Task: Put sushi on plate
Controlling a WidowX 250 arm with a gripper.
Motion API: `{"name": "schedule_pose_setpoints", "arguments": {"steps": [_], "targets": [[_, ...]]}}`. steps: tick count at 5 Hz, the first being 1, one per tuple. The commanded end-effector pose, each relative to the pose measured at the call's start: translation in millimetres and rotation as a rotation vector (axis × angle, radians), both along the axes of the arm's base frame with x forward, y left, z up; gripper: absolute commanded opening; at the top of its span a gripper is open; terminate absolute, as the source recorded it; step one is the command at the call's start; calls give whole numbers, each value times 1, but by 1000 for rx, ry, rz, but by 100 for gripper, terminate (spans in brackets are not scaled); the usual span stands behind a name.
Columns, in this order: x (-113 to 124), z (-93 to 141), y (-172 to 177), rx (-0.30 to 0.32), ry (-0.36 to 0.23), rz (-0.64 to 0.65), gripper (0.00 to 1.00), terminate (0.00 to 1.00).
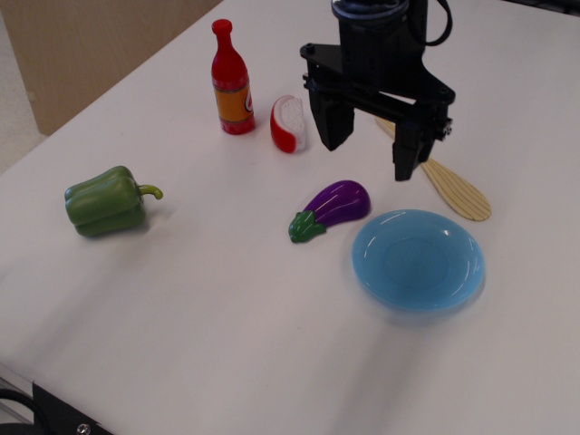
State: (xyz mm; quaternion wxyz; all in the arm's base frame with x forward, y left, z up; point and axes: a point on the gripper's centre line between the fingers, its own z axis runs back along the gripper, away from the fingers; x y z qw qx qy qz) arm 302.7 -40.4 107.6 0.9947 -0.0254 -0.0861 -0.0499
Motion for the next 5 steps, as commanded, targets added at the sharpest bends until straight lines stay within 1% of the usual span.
{"name": "schedule_pose_setpoints", "arguments": {"steps": [1,2,3,5], "targets": [[38,1,47,86,-102,361,100,0],[45,-17,66,124,-106,504,100,0],[56,-31,82,147,-119,627,100,0],[88,-45,102,111,-142,688,100,0]]}}
